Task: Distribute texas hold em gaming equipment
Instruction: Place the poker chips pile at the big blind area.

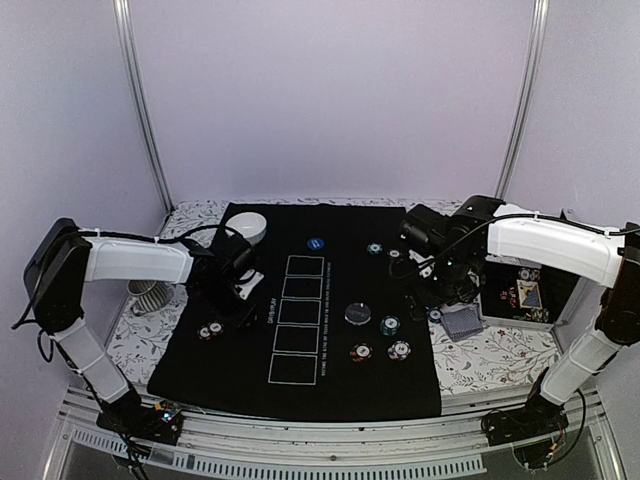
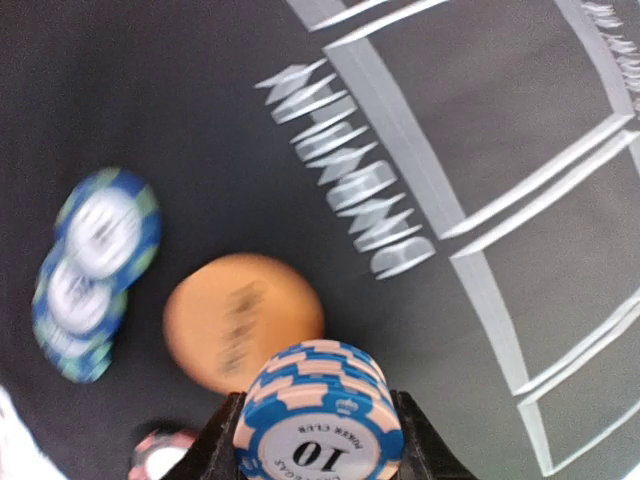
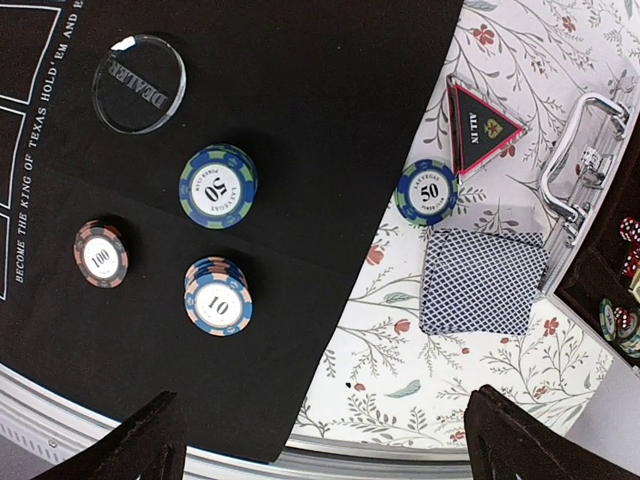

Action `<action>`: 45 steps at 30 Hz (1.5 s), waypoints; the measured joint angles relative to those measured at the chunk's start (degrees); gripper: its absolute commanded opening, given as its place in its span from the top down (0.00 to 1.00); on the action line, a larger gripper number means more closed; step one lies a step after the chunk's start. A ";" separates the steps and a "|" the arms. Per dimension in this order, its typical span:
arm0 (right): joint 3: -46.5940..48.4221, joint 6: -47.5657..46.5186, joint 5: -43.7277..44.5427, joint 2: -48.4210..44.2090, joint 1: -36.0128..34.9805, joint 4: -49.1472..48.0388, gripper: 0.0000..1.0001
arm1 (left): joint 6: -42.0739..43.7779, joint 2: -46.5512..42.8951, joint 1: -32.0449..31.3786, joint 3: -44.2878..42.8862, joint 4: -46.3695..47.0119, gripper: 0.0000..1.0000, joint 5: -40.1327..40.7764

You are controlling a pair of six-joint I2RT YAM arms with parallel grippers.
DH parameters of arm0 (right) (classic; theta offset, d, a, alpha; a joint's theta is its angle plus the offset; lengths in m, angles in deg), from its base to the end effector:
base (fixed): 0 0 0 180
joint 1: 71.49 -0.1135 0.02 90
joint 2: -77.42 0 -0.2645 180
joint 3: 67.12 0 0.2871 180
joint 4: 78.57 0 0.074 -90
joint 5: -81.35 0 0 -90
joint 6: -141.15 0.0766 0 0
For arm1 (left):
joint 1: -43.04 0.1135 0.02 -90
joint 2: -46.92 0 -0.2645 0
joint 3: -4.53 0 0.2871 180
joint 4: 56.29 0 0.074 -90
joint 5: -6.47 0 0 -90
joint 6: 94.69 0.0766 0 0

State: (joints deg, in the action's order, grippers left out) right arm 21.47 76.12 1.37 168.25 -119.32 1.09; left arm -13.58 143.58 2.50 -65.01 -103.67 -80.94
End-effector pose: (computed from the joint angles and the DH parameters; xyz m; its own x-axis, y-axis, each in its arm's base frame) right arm 0.2326 0.2369 0.2188 -0.9037 -0.3784 -0.2004 -0.3661 0.9255 -0.0967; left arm 0.2655 -0.2225 0.1003 -0.8224 0.5003 -0.2708 0.5193 0.8546 0.0017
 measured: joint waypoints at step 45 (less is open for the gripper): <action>-6.14 -2.89 -0.35 -8.57 11.61 -6.01 0.01 | -13.75 -5.07 1.18 6.93 -0.13 1.00 2.60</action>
State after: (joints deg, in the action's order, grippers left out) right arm 15.33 73.23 1.02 159.68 -107.72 -4.92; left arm -27.33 138.51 3.68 -58.08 -103.80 -78.33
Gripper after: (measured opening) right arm 0.988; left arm 0.394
